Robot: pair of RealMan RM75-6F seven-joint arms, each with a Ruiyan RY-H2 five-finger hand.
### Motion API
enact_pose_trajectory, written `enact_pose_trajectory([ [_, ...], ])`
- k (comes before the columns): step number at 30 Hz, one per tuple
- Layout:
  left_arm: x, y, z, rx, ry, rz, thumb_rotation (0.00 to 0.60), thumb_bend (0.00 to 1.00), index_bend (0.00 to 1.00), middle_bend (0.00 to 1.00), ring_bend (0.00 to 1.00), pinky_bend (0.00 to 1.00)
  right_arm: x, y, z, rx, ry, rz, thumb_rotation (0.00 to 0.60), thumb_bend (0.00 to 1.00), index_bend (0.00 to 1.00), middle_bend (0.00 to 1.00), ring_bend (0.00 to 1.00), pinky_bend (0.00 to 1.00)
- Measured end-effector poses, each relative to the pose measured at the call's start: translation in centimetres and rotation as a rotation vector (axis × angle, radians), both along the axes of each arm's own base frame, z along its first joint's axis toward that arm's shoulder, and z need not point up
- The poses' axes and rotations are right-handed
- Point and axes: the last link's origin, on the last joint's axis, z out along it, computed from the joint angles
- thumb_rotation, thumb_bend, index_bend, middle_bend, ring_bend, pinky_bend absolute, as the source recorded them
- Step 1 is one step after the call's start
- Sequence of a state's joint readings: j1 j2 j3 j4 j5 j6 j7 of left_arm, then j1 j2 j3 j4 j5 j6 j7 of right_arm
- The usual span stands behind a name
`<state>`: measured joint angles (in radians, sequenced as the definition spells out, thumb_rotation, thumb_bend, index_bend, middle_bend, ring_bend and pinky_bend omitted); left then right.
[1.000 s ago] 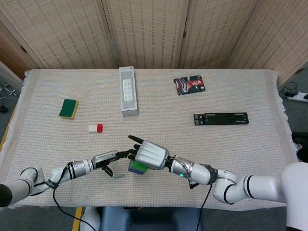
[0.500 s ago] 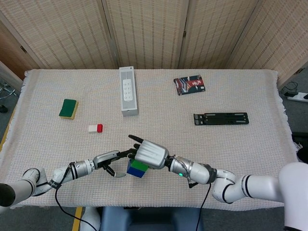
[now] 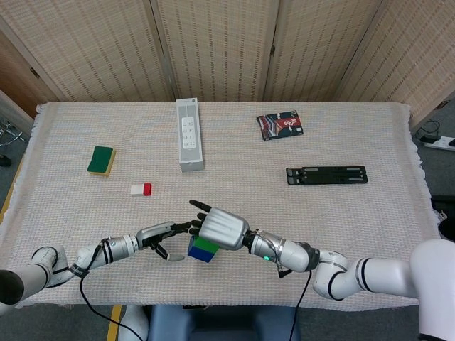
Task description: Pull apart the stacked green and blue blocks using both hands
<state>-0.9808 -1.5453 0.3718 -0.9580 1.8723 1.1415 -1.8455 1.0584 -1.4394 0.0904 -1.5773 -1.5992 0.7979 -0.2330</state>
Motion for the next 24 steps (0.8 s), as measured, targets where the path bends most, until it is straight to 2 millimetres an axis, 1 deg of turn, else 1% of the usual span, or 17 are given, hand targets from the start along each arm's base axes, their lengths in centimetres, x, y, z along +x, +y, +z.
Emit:
enact_pose_trajectory([
  [7,0.13,-0.04,-0.15,-0.011,0.011,-0.009,0.600,0.36,0.14,0.00,0.00,0.00,0.08,0.07,0.08,-0.004,0.005,0.004,0.600,0.29,1.00,0.39,0.35,0.00],
  [14,-0.18,0.37,0.16,-0.025,-0.002,0.034,0.600,0.36,0.13,0.00,0.00,0.00,-0.11,-0.09,0.20,-0.020,0.019,0.012,0.600,0.29,1.00,0.39,0.35,0.00],
  [24,-0.67,0.75,0.53,-0.066,0.009,0.044,0.600,0.36,0.12,0.00,0.00,0.00,0.17,-0.16,-0.17,-0.067,0.045,0.070,0.600,0.29,1.00,0.39,0.35,0.00],
])
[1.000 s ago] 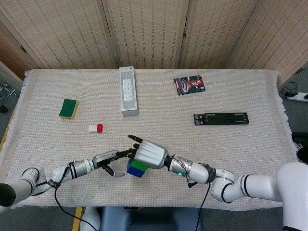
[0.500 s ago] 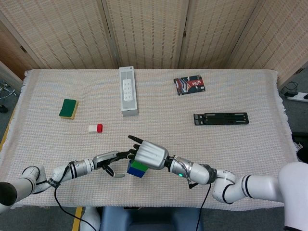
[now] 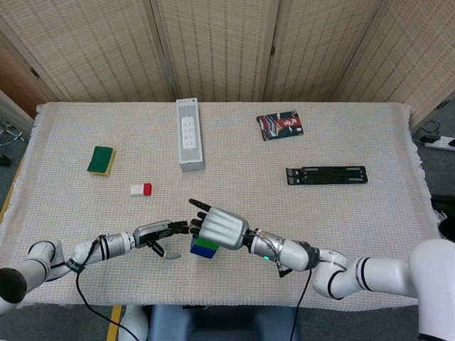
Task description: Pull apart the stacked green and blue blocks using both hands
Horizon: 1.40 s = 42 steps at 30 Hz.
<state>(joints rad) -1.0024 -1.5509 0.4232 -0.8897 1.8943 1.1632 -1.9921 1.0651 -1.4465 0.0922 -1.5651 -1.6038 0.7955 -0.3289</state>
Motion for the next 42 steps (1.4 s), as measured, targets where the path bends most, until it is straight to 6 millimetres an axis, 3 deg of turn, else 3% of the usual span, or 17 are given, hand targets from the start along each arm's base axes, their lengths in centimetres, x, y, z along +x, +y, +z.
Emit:
enact_pose_trajectory([
  [24,1.0,0.4,-0.5,-0.020,-0.026,0.056,0.600,0.35,0.15,0.00,0.00,0.00,0.4,0.1,-1.1,-0.035,0.003,0.000,0.600,0.29,1.00,0.39,0.36,0.00],
  [42,0.8,0.6,-1.2,0.003,-0.010,0.076,0.600,0.35,0.34,0.00,0.00,0.00,0.6,-0.2,-1.5,-0.024,-0.014,-0.013,0.600,0.29,1.00,0.39,0.36,0.00],
])
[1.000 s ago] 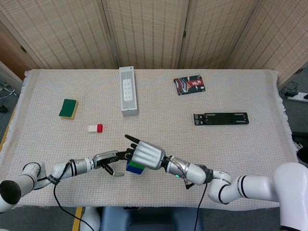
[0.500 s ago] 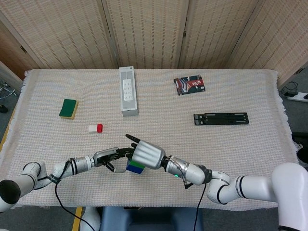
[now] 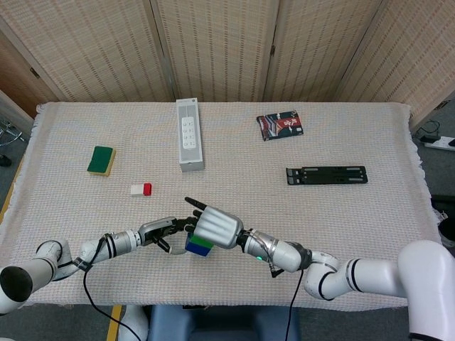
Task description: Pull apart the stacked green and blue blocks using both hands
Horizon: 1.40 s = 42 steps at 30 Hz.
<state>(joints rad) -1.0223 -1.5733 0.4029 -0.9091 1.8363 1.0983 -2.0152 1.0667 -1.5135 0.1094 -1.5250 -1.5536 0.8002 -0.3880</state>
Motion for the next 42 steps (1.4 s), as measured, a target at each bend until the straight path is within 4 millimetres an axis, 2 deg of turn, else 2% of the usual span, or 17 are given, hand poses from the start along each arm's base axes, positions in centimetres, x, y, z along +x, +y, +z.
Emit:
enact_pose_trajectory([
  [6,0.18,-0.12,-0.19,0.005,0.004,0.003,0.600,0.35,0.41,0.01,0.00,0.00,0.03,-0.09,-0.19,0.003,-0.002,-0.001,0.600,0.29,1.00,0.39,0.36,0.00],
  [9,0.16,-0.09,-0.17,0.013,0.005,0.010,0.600,0.36,0.47,0.05,0.00,0.00,-0.02,-0.10,-0.26,0.004,-0.003,-0.003,0.600,0.29,1.00,0.39,0.36,0.00],
  [13,0.10,-0.03,-0.26,0.028,0.007,0.035,0.600,0.36,0.54,0.25,0.03,0.04,-0.26,-0.13,-0.40,0.004,0.001,-0.006,0.600,0.29,1.00,0.40,0.36,0.00],
  [17,0.19,-0.06,-0.21,0.044,-0.010,0.056,0.600,0.36,0.61,0.48,0.19,0.18,-0.23,-0.15,-0.40,0.006,-0.006,-0.011,0.600,0.29,1.00,0.40,0.36,0.00],
  [22,0.24,-0.17,-0.14,0.050,-0.031,0.069,0.600,0.36,0.70,0.62,0.33,0.31,-0.21,-0.21,-0.51,0.006,-0.011,-0.016,0.600,0.29,1.00,0.40,0.36,0.00],
  [35,-0.07,-0.11,0.10,0.064,-0.042,0.083,0.600,0.41,0.77,0.72,0.46,0.48,-0.26,-0.38,-0.44,0.009,-0.031,-0.032,0.600,0.29,1.00,0.40,0.37,0.00],
  [42,-0.43,0.02,0.33,0.068,-0.045,0.092,0.600,0.42,0.79,0.75,0.49,0.51,-0.72,-0.81,0.25,0.032,-0.069,-0.098,0.600,0.29,1.00,0.40,0.38,0.00],
])
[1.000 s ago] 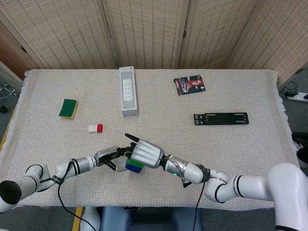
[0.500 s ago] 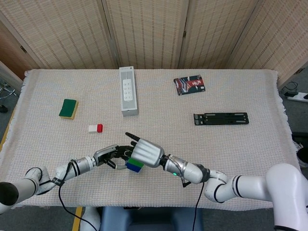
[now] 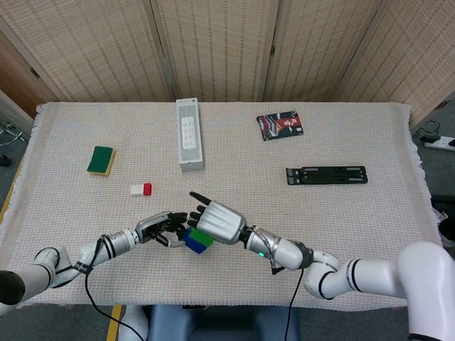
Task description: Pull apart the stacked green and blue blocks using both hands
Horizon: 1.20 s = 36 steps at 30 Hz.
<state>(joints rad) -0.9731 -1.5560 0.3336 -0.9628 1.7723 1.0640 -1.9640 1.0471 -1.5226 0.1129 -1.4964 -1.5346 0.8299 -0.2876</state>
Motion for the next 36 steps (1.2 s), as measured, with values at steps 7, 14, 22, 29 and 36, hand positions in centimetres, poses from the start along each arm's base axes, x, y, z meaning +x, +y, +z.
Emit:
enact_pose_trajectory([
  [7,-0.2,0.1,-0.1,0.003,0.005,0.008,0.600,0.42,0.79,0.75,0.49,0.51,0.3,-0.3,0.8,-0.017,-0.033,0.004,0.600,0.29,1.00,0.40,0.38,0.00],
  [14,-0.7,0.5,0.1,0.013,0.016,0.016,0.600,0.42,0.79,0.75,0.49,0.51,0.4,-0.5,2.2,-0.038,-0.057,0.016,0.600,0.29,1.00,0.40,0.38,0.00],
  [22,-1.2,1.8,1.6,0.102,0.088,-0.040,0.600,0.42,0.78,0.75,0.48,0.49,-0.8,-1.0,6.7,-0.133,-0.114,0.005,0.600,0.29,1.00,0.40,0.38,0.00],
  [29,-1.5,3.0,4.5,0.280,0.224,-0.154,0.600,0.42,0.76,0.75,0.46,0.47,-5.8,-0.3,10.9,-0.258,-0.096,-0.063,0.600,0.29,1.00,0.40,0.38,0.00],
  [36,-2.3,2.6,7.0,0.535,0.435,-0.317,0.600,0.42,0.76,0.75,0.46,0.46,-11.4,1.8,11.6,-0.328,0.018,-0.130,0.600,0.29,1.00,0.40,0.38,0.00],
])
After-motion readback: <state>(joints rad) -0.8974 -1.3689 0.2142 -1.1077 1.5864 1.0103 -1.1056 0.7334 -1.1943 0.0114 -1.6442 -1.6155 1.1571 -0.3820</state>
